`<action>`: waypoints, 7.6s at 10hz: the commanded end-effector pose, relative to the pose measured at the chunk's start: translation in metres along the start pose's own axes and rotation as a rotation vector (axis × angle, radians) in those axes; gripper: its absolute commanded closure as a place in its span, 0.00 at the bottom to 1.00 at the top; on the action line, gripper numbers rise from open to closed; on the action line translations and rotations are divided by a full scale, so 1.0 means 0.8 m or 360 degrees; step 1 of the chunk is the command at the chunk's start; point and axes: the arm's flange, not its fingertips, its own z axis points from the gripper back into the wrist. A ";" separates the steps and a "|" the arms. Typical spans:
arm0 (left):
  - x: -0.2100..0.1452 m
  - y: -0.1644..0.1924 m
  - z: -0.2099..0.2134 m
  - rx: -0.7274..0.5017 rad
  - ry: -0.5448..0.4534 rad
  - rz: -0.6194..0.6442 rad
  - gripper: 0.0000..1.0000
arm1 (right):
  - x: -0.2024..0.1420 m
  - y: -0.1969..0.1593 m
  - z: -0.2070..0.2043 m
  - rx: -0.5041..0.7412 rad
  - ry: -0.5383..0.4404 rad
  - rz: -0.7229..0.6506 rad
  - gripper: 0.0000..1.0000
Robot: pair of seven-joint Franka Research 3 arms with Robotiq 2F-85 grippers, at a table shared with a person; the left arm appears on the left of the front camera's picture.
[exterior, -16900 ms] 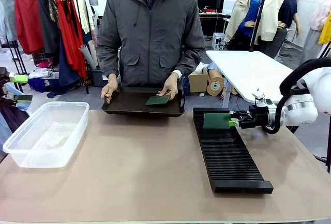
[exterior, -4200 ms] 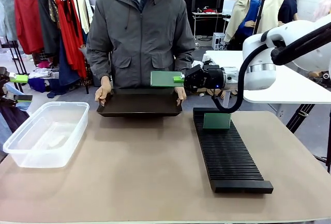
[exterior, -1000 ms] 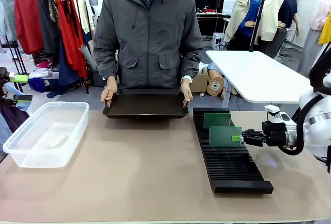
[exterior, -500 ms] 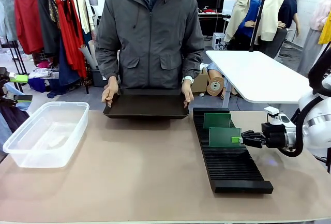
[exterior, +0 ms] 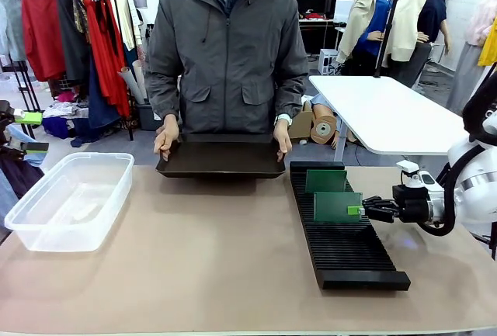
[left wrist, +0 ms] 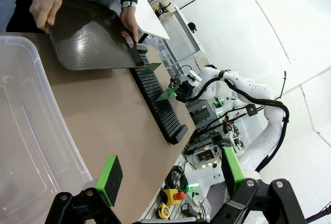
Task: Sort PCBs into racks and boxes based on the side picked up.
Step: If the short side of the Blank PCB is picked up, insert it into the PCB Rack ; if the long side is picked up, place it in the Organizing box.
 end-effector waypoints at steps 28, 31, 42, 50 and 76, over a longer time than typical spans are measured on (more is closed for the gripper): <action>-0.001 -0.003 0.001 -0.0013 0.0003 -0.0002 0.00 | -0.013 -0.042 0.005 0.0118 0.0015 0.0043 1.00; -0.001 -0.003 0.001 -0.0013 0.0003 -0.0002 0.00 | -0.016 -0.039 0.001 0.0058 0.0045 0.0072 1.00; -0.001 -0.003 0.001 -0.0013 0.0003 -0.0002 0.00 | -0.042 -0.038 0.001 0.0033 0.0005 0.0170 1.00; -0.001 -0.003 0.001 -0.0013 0.0003 -0.0002 0.00 | -0.027 -0.048 -0.003 0.0046 0.0082 0.0213 1.00; -0.001 -0.003 0.001 -0.0013 0.0003 -0.0002 0.00 | -0.021 -0.033 0.007 -0.0008 -0.0075 0.0204 0.00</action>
